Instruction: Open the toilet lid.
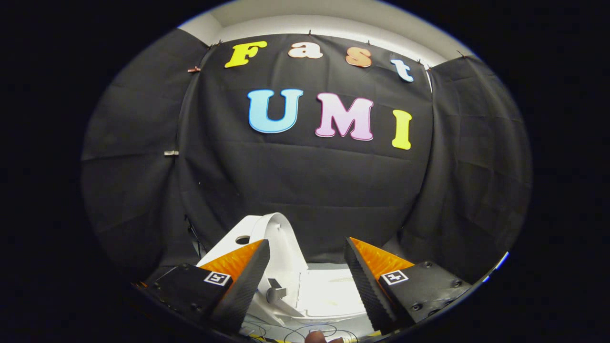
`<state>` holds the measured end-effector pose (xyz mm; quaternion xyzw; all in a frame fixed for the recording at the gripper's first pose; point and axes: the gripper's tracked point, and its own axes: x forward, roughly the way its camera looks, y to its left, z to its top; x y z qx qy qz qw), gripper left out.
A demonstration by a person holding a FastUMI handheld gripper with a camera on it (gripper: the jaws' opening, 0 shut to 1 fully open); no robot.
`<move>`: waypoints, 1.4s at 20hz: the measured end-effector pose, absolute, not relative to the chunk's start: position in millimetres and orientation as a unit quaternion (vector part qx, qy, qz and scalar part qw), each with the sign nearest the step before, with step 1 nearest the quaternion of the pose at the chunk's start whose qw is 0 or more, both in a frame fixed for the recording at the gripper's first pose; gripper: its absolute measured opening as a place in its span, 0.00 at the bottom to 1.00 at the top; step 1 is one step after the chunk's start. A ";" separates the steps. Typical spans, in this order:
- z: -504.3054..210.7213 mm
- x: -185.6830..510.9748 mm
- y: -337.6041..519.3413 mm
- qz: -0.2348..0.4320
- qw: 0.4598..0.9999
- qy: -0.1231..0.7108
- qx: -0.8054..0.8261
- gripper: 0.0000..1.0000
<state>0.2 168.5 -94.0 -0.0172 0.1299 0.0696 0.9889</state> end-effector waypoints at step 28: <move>-4.8 -15.4 51.9 0.034 0.997 0.074 -0.001 0.99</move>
